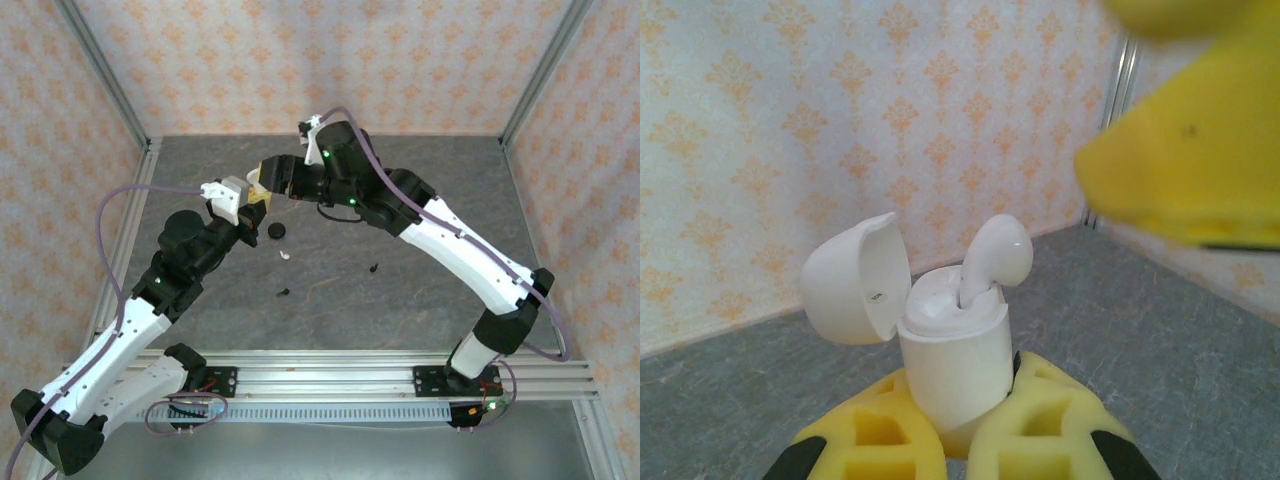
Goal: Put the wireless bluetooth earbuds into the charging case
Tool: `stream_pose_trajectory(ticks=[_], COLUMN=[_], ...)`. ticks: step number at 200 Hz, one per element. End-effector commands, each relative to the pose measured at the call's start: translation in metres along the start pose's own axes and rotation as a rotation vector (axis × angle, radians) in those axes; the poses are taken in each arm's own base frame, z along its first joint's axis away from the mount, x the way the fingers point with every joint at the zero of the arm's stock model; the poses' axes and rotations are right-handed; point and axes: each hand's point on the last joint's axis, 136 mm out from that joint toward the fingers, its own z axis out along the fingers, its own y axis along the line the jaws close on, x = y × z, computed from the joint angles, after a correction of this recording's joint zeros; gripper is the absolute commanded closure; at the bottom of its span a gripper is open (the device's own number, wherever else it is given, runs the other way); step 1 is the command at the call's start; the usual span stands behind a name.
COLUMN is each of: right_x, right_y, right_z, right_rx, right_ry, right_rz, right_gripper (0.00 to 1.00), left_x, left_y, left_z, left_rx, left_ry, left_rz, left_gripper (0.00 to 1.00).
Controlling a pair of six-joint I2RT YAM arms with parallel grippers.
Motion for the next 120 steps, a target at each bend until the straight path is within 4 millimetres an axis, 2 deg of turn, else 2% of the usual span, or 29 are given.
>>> stream_pose_trajectory(ticks=[1,19,54,83,120], right_x=[-0.016,-0.017,-0.008,0.000,0.008], right_y=[0.015,0.012,-0.012,-0.014,-0.017], right_z=[-0.020,-0.022,-0.012,-0.004,0.005], right_rx=[-0.059,-0.057,-0.020,-0.035,-0.048], right_ry=[-0.012,0.005,0.078,0.121,0.166], right_rz=[0.028,0.031,0.090,0.094,0.083], right_gripper=[0.46,0.50,0.61,0.68,0.69], left_x=[-0.025,-0.026,-0.030,-0.028,-0.029], left_y=[-0.001,-0.004,-0.013,-0.019,-0.022], left_z=[-0.005,-0.006,-0.008,-0.008,-0.010], left_rx=[0.009,0.027,0.076,0.111,0.133], left_ry=[-0.066,-0.070,-0.083,-0.078,-0.077], left_rz=[0.009,0.005,-0.006,-0.018,-0.025], left_gripper=[1.00,1.00,1.00,1.00,1.00])
